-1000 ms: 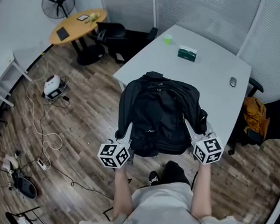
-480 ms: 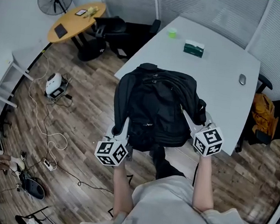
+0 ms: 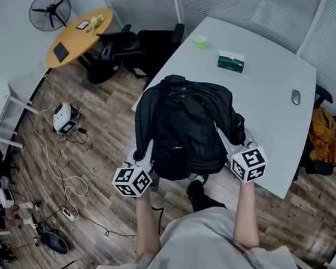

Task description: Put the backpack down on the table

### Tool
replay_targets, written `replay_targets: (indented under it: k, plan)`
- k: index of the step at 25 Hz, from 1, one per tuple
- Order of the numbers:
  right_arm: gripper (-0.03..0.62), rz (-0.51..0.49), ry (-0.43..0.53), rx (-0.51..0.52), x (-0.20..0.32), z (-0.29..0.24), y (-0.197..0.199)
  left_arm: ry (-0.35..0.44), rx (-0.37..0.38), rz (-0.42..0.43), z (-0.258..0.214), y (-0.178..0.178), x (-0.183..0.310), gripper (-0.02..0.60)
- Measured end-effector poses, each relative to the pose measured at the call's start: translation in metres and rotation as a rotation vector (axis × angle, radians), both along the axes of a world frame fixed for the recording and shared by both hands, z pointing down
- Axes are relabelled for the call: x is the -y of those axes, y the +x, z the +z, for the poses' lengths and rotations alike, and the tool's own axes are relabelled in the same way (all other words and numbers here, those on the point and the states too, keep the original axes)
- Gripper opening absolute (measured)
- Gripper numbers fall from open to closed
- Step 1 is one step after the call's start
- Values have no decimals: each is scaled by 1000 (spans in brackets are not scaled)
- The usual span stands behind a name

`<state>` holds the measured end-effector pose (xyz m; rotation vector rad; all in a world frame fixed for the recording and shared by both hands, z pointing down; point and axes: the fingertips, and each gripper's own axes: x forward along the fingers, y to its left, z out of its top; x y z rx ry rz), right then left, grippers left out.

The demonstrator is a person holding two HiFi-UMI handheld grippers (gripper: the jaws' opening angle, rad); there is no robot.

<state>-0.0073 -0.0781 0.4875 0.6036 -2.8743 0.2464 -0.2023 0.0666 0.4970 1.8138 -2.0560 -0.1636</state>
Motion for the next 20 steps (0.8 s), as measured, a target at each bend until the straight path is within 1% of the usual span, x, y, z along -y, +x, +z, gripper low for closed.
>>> replay_targets:
  k: [2, 6, 10, 14, 20]
  plan:
    - [107, 7, -7, 11, 19, -1, -13, -3, 3, 6, -3, -14, 20, 29]
    - [107, 30, -20, 36, 56, -6, -38, -11, 34, 23, -15, -42, 59, 29]
    - [107, 45, -20, 47, 88, -15, -51, -6, 48, 51, -25, -59, 98, 29]
    - [108, 70, -38, 38, 119, -15, -52, -11, 61, 94, -26, -65, 134, 29]
    - [109, 133, -105, 47, 154, 8, -39, -36, 86, 171, -19, -69, 177, 31]
